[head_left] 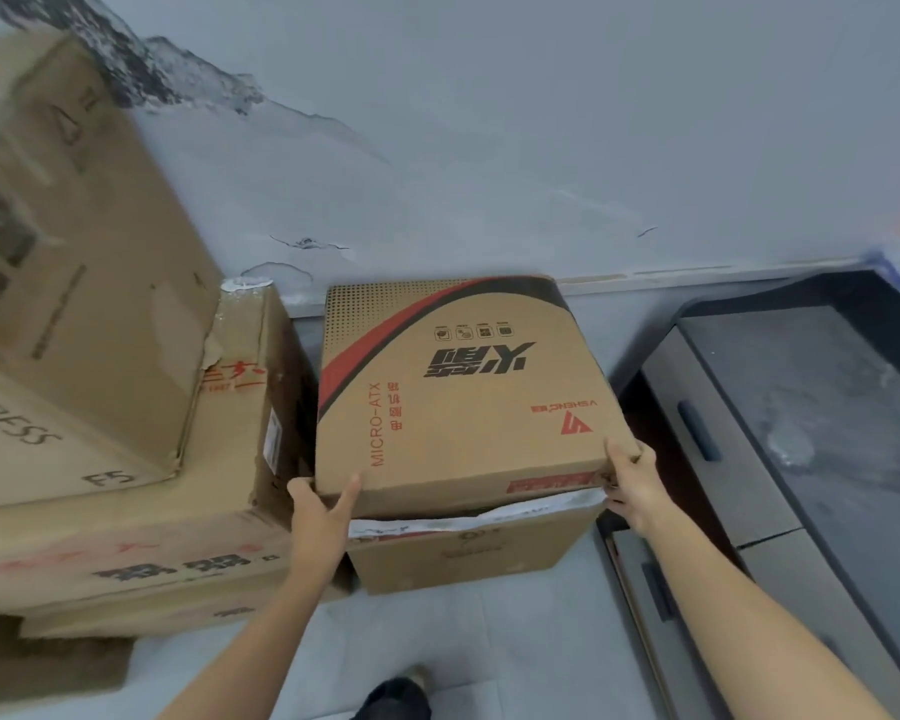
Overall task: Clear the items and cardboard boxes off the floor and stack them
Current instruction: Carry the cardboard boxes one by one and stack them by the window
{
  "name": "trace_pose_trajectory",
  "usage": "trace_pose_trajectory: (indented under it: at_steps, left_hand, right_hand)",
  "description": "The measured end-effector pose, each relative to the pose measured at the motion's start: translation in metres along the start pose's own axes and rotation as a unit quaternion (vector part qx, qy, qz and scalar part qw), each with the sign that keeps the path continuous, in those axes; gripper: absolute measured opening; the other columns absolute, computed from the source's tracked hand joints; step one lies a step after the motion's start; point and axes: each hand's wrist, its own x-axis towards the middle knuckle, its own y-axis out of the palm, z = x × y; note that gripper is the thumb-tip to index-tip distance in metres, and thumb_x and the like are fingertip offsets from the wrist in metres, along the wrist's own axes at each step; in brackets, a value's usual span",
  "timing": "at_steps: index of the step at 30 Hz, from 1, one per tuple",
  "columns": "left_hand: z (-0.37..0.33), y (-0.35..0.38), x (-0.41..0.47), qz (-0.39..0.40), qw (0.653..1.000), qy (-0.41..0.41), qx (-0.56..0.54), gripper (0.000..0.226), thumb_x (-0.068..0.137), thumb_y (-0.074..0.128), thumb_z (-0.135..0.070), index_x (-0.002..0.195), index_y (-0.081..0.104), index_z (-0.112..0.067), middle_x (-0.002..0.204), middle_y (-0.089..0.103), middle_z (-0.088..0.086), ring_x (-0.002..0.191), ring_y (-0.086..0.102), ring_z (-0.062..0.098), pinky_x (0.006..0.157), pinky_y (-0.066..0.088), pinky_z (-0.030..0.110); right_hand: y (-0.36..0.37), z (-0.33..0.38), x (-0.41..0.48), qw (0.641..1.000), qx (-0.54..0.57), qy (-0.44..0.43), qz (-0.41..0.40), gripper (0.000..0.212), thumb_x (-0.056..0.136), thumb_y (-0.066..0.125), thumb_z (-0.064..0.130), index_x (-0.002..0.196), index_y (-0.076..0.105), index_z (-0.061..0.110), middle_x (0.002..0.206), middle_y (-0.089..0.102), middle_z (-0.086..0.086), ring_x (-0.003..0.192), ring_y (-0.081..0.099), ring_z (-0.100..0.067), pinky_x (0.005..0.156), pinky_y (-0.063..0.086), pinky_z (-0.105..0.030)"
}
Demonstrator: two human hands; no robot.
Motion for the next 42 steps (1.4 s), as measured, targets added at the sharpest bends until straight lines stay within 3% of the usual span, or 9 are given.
trace_pose_trajectory:
  at_steps: [4, 7, 10, 13, 17, 20, 24, 34, 42]
  left_hand:
    - [-0.001, 0.000, -0.002, 0.001, 1.000, -0.016, 0.016, 0.040, 0.090, 0.059, -0.031, 0.106, 0.030, -0.007, 0.107, 0.047, 0.010, 0.102, 0.051, 0.030, 0.080, 0.044, 0.037]
    - [-0.006, -0.002, -0.004, -0.008, 0.987, -0.027, 0.159, 0.061, 0.088, 0.061, -0.035, 0.130, 0.034, 0.001, 0.131, 0.042, 0.021, 0.123, 0.039, 0.038, 0.096, 0.039, 0.048]
    - [-0.017, 0.003, -0.016, -0.029, 0.952, 0.075, 0.295, 0.073, 0.087, 0.062, -0.026, 0.144, 0.023, -0.005, 0.148, 0.027, 0.018, 0.134, 0.025, 0.037, 0.105, 0.027, 0.050]
    - [-0.029, 0.016, -0.018, 0.033, 0.927, 0.170, 0.334, 0.054, 0.092, 0.050, -0.021, 0.142, 0.033, -0.011, 0.148, 0.033, 0.010, 0.135, 0.029, 0.031, 0.110, 0.025, 0.044]
    - [-0.032, 0.048, -0.025, 0.125, 0.889, 0.263, 0.354, 0.041, 0.093, 0.046, -0.022, 0.133, 0.047, -0.013, 0.139, 0.046, 0.007, 0.129, 0.036, 0.026, 0.107, 0.027, 0.040]
    - [-0.026, 0.072, -0.032, 0.156, 0.835, 0.321, 0.419, 0.040, 0.092, 0.050, -0.026, 0.130, 0.050, -0.014, 0.144, 0.040, 0.008, 0.133, 0.028, 0.030, 0.106, 0.023, 0.042]
    - [-0.026, 0.086, -0.028, 0.166, 0.799, 0.353, 0.458, 0.045, 0.091, 0.051, -0.028, 0.131, 0.046, -0.009, 0.149, 0.029, 0.016, 0.138, 0.020, 0.034, 0.110, 0.019, 0.047]
    - [-0.036, 0.100, -0.028, 0.147, 0.769, 0.342, 0.520, 0.053, 0.094, 0.041, -0.032, 0.135, 0.035, 0.000, 0.144, 0.029, 0.025, 0.131, 0.026, 0.042, 0.106, 0.024, 0.049]
    - [-0.037, 0.109, -0.040, 0.129, 0.800, 0.284, 0.513, 0.056, 0.094, 0.041, -0.027, 0.140, 0.028, 0.004, 0.148, 0.022, 0.027, 0.136, 0.017, 0.043, 0.110, 0.016, 0.055]
  right_hand:
    - [-0.001, -0.002, 0.000, 1.000, -0.017, 0.000, -0.019, 0.054, 0.097, 0.043, 0.037, 0.143, 0.020, 0.019, 0.133, 0.046, -0.016, 0.115, 0.049, -0.035, 0.086, 0.042, -0.044]
    - [0.001, -0.008, -0.004, 0.998, -0.019, 0.018, -0.058, 0.065, 0.095, 0.045, 0.041, 0.148, 0.011, 0.023, 0.141, 0.040, -0.014, 0.124, 0.044, -0.038, 0.096, 0.041, -0.050]
    - [0.004, -0.034, -0.023, 0.994, 0.058, 0.044, -0.087, 0.076, 0.093, 0.048, 0.043, 0.149, -0.001, 0.028, 0.148, 0.031, -0.008, 0.126, 0.042, -0.033, 0.099, 0.040, -0.049]
    - [-0.001, -0.069, -0.053, 0.983, 0.130, 0.056, -0.113, 0.067, 0.095, 0.043, 0.042, 0.148, 0.004, 0.029, 0.135, 0.040, -0.005, 0.108, 0.051, -0.025, 0.084, 0.046, -0.039]
    - [-0.011, -0.108, -0.092, 0.974, 0.184, 0.056, -0.118, 0.067, 0.094, 0.049, 0.038, 0.148, 0.010, 0.028, 0.145, 0.038, -0.006, 0.125, 0.045, -0.030, 0.094, 0.041, -0.043]
    - [-0.011, -0.127, -0.115, 0.969, 0.206, 0.062, -0.124, 0.071, 0.094, 0.051, 0.034, 0.149, 0.007, 0.027, 0.149, 0.031, -0.006, 0.130, 0.040, -0.030, 0.104, 0.036, -0.045]
    - [-0.011, -0.152, -0.144, 0.956, 0.229, 0.076, -0.165, 0.066, 0.097, 0.047, 0.031, 0.149, 0.008, 0.026, 0.149, 0.031, -0.007, 0.131, 0.039, -0.029, 0.107, 0.035, -0.043]
    - [-0.028, -0.191, -0.187, 0.942, 0.251, 0.091, -0.205, 0.056, 0.097, 0.044, 0.034, 0.147, 0.022, 0.020, 0.148, 0.033, -0.008, 0.130, 0.040, -0.028, 0.105, 0.036, -0.042]
    - [-0.064, -0.228, -0.226, 0.927, 0.282, 0.087, -0.231, 0.050, 0.098, 0.043, 0.033, 0.144, 0.029, 0.018, 0.145, 0.036, -0.008, 0.129, 0.041, -0.026, 0.103, 0.037, -0.040]
